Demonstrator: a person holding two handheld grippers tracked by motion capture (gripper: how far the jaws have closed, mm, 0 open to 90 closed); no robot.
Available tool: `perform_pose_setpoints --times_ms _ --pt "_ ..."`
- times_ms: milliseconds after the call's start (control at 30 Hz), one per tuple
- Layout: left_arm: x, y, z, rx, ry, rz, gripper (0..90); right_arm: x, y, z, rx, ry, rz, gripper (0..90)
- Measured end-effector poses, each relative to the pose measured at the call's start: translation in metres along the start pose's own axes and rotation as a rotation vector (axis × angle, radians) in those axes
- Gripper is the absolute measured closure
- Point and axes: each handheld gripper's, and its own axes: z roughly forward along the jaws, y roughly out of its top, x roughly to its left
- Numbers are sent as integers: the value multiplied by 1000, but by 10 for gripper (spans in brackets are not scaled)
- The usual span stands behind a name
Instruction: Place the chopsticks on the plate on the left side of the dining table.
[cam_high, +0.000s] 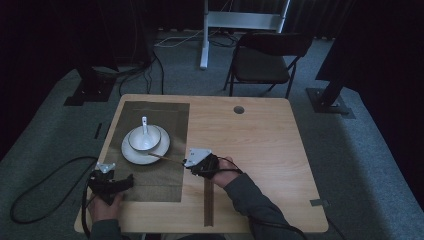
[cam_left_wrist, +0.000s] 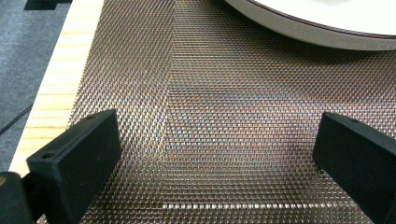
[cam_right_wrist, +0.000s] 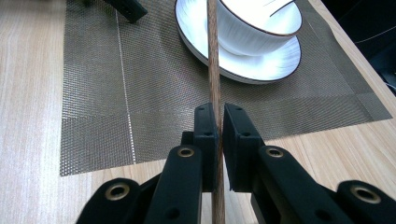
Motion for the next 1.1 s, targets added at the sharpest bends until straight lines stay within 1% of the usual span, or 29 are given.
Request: perform_pose_setpoints --times_ms 633,967,1100 --pt "0 0 0 -3 1 0 14 0 6 9 -11 26 5 845" --pt "0 0 0 -4 1 0 15 -4 10 14 -27 40 7 845" --pt "0 0 0 -4 1 -1 14 -5 10 16 -23 43 10 845"
